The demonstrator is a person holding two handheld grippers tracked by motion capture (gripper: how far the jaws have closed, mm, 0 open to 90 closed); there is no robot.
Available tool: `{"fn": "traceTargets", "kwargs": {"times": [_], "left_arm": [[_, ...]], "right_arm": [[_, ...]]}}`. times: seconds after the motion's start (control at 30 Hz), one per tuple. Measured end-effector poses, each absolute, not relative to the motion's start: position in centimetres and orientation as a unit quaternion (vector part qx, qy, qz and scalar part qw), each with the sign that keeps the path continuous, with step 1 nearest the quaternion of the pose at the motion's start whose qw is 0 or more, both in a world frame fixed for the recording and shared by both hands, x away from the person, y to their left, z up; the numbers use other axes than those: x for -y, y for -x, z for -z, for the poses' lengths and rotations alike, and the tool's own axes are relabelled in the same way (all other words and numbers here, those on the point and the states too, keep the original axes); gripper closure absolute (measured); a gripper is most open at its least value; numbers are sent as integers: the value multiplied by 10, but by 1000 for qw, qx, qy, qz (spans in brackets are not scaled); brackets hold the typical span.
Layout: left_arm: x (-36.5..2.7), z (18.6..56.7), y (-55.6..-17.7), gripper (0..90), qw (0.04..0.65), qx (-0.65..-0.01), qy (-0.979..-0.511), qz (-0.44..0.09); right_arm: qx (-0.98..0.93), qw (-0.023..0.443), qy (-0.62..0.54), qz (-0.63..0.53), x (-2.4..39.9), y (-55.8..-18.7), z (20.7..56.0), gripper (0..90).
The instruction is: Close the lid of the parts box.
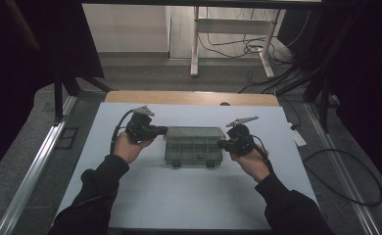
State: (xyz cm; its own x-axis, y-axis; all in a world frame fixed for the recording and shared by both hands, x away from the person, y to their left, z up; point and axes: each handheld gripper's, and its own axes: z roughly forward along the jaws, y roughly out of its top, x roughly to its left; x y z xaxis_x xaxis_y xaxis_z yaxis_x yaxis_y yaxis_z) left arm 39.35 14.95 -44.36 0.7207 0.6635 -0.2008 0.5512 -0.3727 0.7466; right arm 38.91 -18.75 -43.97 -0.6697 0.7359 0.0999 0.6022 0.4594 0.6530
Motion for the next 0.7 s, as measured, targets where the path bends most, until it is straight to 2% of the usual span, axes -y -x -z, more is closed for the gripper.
{"fn": "traceTargets", "kwargs": {"times": [0.7], "left_arm": [[-147,457,-361,888,420,-379,-824,-36]], "right_arm": [[-862,82,-376,-331,191,-364,445,890]]}}
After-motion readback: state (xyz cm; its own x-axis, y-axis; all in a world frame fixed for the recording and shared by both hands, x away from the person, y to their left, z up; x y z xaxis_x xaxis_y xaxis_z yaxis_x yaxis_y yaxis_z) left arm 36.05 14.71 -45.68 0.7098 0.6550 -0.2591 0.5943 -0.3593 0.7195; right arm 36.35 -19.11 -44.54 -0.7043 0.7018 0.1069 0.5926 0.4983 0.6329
